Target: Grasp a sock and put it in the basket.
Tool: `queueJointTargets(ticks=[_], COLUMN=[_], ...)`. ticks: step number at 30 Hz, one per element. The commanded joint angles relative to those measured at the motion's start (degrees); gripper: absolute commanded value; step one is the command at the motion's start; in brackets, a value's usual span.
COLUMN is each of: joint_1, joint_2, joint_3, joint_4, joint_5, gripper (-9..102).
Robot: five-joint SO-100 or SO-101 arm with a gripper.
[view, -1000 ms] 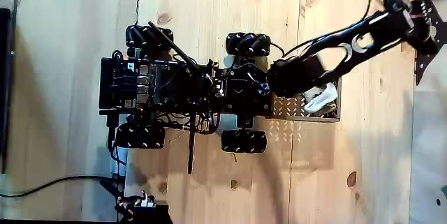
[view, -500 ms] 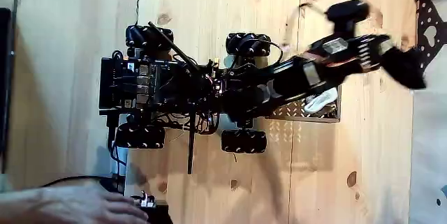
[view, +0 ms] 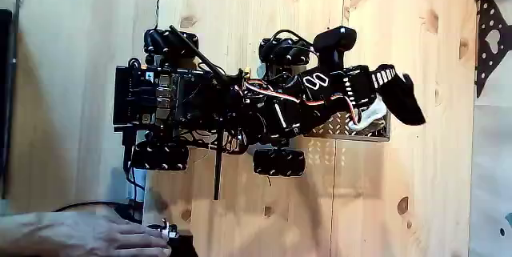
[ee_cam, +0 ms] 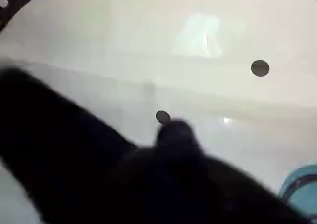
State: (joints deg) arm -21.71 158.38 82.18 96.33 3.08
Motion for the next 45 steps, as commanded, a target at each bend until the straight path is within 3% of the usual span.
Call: queueJointTargets(ticks=[1,11,28,45], joint_1=[1.4,4.4,10.6,12.0], joint_2=[-0.9,-2.6,0.7,1.6], joint_3=[0.1,5.7,34.1,48.9], joint_4=[11.3,14.2,-7.9,-9.4], joint_5=[-1.7,-5.6,-8.7,-14.8], gripper=[0,0,0,0])
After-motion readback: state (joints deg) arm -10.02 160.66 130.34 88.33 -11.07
